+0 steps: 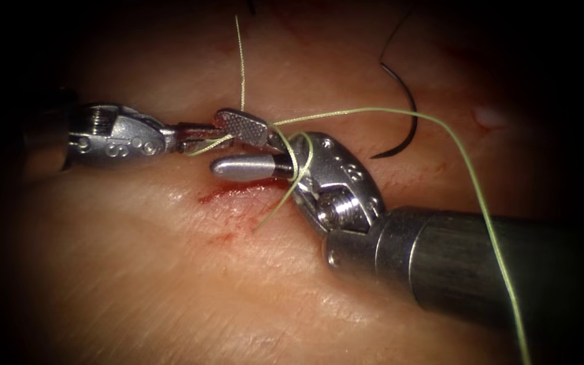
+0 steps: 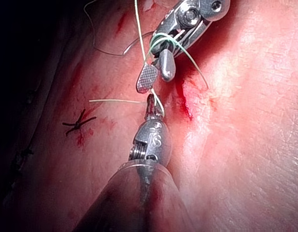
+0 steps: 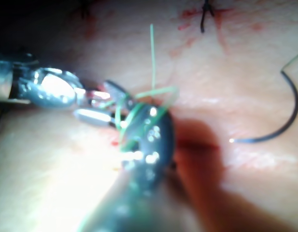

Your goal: Wound Closure

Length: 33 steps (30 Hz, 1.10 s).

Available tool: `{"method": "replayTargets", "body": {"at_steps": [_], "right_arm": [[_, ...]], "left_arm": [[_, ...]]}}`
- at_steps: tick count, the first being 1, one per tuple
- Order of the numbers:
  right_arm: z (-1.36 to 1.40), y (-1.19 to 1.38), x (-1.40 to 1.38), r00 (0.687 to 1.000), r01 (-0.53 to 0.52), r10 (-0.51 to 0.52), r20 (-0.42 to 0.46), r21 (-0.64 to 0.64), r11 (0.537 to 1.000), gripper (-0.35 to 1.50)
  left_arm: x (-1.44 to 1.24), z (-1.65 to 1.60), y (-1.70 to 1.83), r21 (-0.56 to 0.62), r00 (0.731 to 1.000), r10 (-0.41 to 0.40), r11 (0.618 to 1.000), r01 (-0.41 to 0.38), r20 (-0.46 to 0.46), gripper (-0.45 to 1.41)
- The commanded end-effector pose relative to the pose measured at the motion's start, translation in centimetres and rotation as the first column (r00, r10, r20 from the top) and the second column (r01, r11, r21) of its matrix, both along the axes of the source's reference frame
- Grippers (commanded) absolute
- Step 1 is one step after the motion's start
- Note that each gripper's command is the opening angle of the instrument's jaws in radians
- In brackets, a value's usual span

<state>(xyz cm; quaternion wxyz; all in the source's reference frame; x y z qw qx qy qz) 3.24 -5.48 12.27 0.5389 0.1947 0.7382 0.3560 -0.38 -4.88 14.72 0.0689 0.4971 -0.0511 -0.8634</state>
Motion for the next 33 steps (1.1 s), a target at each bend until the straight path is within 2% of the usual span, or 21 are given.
{"method": "replayTargets", "body": {"at_steps": [1, 9, 22, 33], "right_arm": [[0.05, 0.0, 0.07, 1.0, 0.006, -0.006, 0.002, -0.002, 1.0, 1.15], [0.06, -0.03, 0.07, 1.0, 0.013, -0.013, 0.005, -0.004, 1.0, 1.15], [0.07, -0.03, 0.07, 1.0, 0.014, -0.014, 0.002, 0.006, 1.0, 1.18], [0.12, -0.03, 0.06, 1.0, 0.006, -0.007, 0.004, 0.016, 1.0, 1.18]], "left_arm": [[-0.02, 0.05, 0.04, 0.004, 1.0, -0.008, 1.0, 0.008, -0.004, -0.45], [0.13, -0.04, 0.05, 0.025, 0.997, -0.07, 0.997, 0.07, -0.029, -0.45], [0.25, -0.21, -0.14, 0.068, 0.979, -0.192, 0.978, 0.197, -0.074, -0.45], [0.25, -0.55, -0.42, 0.071, 0.958, -0.264, 0.959, 0.273, -0.114, -0.45]]}}
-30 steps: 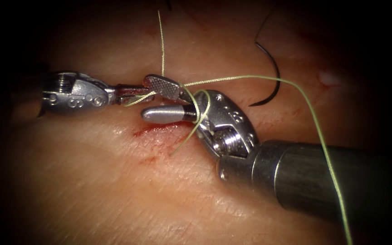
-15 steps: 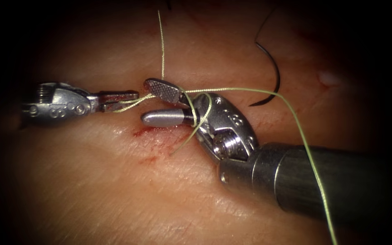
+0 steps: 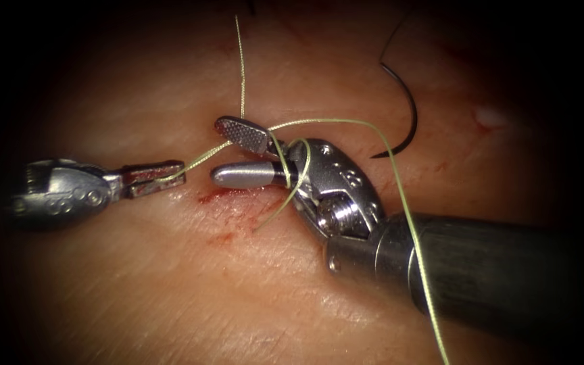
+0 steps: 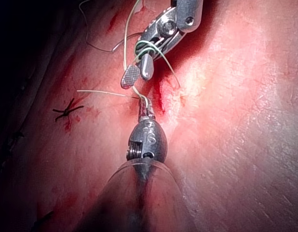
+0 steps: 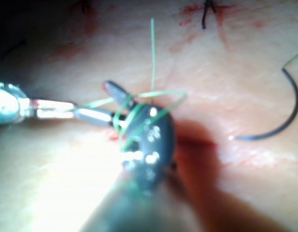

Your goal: Wound Closure

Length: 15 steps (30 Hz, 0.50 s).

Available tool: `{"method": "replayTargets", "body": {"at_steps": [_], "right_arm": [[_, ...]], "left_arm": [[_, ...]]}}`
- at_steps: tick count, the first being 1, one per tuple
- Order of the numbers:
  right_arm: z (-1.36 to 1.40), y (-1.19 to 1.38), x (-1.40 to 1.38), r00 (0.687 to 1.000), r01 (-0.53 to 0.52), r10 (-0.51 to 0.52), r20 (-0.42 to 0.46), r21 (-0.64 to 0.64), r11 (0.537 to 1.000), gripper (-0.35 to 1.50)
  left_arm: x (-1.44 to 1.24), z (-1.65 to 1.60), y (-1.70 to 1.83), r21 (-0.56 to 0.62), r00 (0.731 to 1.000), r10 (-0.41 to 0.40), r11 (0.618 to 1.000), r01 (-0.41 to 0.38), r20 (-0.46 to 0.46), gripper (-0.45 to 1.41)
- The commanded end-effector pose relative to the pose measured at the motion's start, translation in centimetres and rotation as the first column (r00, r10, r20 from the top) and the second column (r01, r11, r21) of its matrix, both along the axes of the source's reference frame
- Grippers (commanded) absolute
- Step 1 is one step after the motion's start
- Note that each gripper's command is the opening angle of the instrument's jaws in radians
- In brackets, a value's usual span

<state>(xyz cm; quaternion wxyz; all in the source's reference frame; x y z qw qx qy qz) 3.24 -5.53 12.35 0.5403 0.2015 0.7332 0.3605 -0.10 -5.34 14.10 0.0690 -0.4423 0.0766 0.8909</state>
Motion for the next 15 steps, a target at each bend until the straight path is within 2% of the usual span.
{"method": "replayTargets", "body": {"at_steps": [1, 10, 15], "right_arm": [[0.05, 0.02, 0.07, 1.0, -0.005, 0.005, 0.001, 0.0, 1.0, 1.18], [0.05, 0.02, 0.06, 1.0, -0.008, 0.008, 0.002, 0.001, 1.0, 1.18], [0.07, 0.02, 0.05, 1.0, -0.007, 0.007, 0.002, -0.001, 1.0, 1.18]], "left_arm": [[-0.04, 0.04, 0.02, 0.005, 1.0, -0.006, 1.0, 0.006, 0.0, -0.45], [-0.16, -0.21, -0.18, 0.042, 0.998, -0.064, 0.997, 0.064, -0.013, -0.45], [-0.21, -0.37, -0.28, 0.067, 0.994, -0.105, 0.992, 0.103, 0.031, -0.45]]}}
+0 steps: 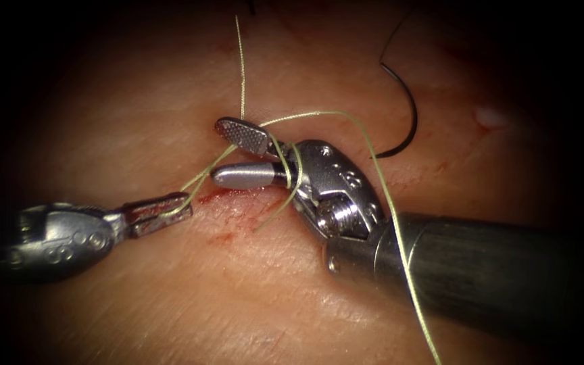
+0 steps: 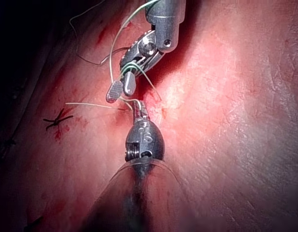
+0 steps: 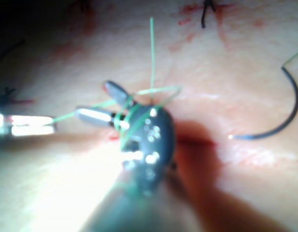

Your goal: Wound Closure

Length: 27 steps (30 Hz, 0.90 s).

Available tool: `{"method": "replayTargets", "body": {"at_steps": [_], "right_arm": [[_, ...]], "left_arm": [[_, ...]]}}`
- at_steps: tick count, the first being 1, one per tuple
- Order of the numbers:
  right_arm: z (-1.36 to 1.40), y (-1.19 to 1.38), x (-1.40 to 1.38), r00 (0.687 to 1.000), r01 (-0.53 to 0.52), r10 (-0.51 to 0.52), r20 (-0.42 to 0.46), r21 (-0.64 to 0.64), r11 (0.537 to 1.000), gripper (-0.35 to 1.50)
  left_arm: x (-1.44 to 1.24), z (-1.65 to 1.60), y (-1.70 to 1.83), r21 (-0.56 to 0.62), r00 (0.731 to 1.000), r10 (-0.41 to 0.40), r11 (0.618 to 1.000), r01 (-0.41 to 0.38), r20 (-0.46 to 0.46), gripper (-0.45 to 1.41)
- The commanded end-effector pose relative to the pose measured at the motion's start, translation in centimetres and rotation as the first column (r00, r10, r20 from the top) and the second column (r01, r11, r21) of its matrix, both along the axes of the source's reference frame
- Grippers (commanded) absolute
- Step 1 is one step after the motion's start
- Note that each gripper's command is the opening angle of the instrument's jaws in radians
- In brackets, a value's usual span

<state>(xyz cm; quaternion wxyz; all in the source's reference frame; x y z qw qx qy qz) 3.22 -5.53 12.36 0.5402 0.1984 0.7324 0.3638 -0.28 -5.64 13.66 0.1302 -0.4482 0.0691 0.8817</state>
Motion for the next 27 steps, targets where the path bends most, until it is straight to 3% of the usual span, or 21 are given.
{"method": "replayTargets", "body": {"at_steps": [1, 15, 27], "right_arm": [[0.07, 0.02, 0.05, 1.0, 0.003, -0.003, -0.004, 0.002, 1.0, 1.18], [0.13, 0.01, -0.03, 1.0, -0.015, 0.015, 0.003, 0.009, 1.0, 1.18], [0.12, -0.04, -0.02, 1.0, 0.009, -0.009, -0.008, 0.0, 1.0, 1.16]], "left_arm": [[-0.03, 0.05, 0.0, -0.001, 1.0, -0.002, 1.0, 0.002, 0.008, -0.45], [-0.01, -0.24, -0.15, 0.018, 0.994, -0.069, 0.998, 0.068, 0.085, -0.45], [0.1, -0.4, 0.1, 0.127, 0.952, -0.212, 0.974, 0.188, 0.219, -0.45]]}}
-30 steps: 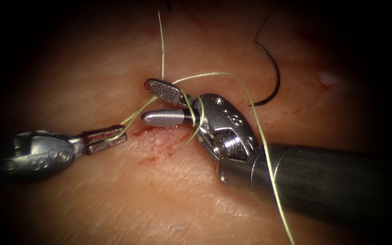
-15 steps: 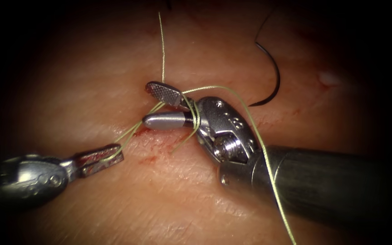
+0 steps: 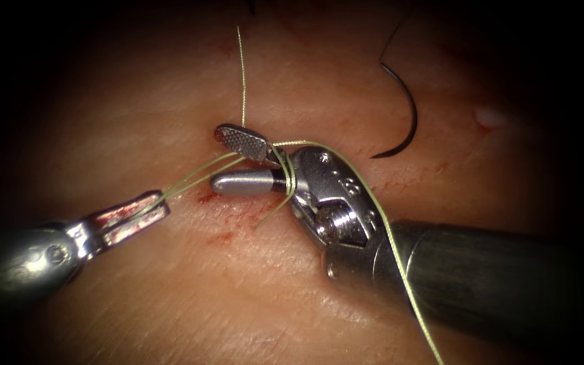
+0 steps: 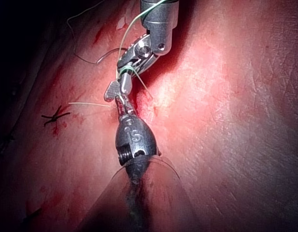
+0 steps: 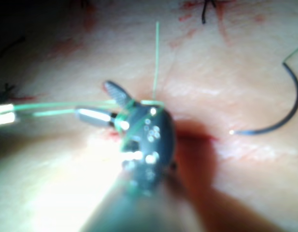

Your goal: Wound Closure

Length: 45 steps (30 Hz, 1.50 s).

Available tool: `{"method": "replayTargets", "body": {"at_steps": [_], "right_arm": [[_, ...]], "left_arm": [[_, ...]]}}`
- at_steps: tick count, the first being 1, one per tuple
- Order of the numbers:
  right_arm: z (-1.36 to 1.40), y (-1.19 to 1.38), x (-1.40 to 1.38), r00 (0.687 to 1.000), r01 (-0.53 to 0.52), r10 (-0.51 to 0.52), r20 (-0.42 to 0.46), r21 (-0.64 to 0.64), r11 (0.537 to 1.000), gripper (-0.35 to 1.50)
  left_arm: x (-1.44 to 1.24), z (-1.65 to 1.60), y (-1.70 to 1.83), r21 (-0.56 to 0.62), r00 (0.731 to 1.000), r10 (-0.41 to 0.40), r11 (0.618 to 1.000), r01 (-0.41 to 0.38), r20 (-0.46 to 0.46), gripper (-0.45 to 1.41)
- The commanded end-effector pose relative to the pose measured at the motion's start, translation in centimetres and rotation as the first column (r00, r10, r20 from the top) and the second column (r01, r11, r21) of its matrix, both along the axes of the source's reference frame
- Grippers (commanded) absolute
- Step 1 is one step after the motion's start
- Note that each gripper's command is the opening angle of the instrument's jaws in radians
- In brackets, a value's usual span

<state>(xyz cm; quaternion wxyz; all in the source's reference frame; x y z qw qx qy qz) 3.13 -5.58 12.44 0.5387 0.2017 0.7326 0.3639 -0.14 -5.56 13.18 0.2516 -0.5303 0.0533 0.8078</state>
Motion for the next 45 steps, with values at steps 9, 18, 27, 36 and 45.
{"method": "replayTargets", "body": {"at_steps": [9, 18, 27, 36, 45], "right_arm": [[0.03, -0.02, 0.09, 1.0, 0.022, -0.022, -0.011, -0.009, 1.0, 1.16], [0.01, -0.05, 0.13, 0.999, 0.042, -0.042, -0.02, -0.016, 0.999, 1.16], [0.01, -0.08, 0.17, 0.998, 0.052, -0.053, -0.026, -0.015, 0.999, 1.16], [0.0, -0.08, 0.18, 0.998, 0.056, -0.056, -0.028, -0.016, 0.998, 1.18], [0.0, -0.09, 0.18, 0.998, 0.056, -0.056, -0.028, -0.016, 0.998, 1.18]], "left_arm": [[0.07, 0.22, 0.12, 0.074, 0.995, -0.084, 0.994, 0.08, 0.048, -0.45], [0.1, 0.46, 0.12, 0.111, 0.992, -0.097, 0.99, 0.088, 0.075, -0.45], [0.18, 0.62, 0.24, 0.123, 0.992, -0.099, 0.988, 0.088, 0.082, -0.45], [0.18, 0.62, 0.23, 0.123, 0.992, -0.099, 0.988, 0.089, 0.078, -0.45], [0.17, 0.61, 0.24, 0.124, 0.992, -0.101, 0.988, 0.091, 0.077, -0.45]]}}
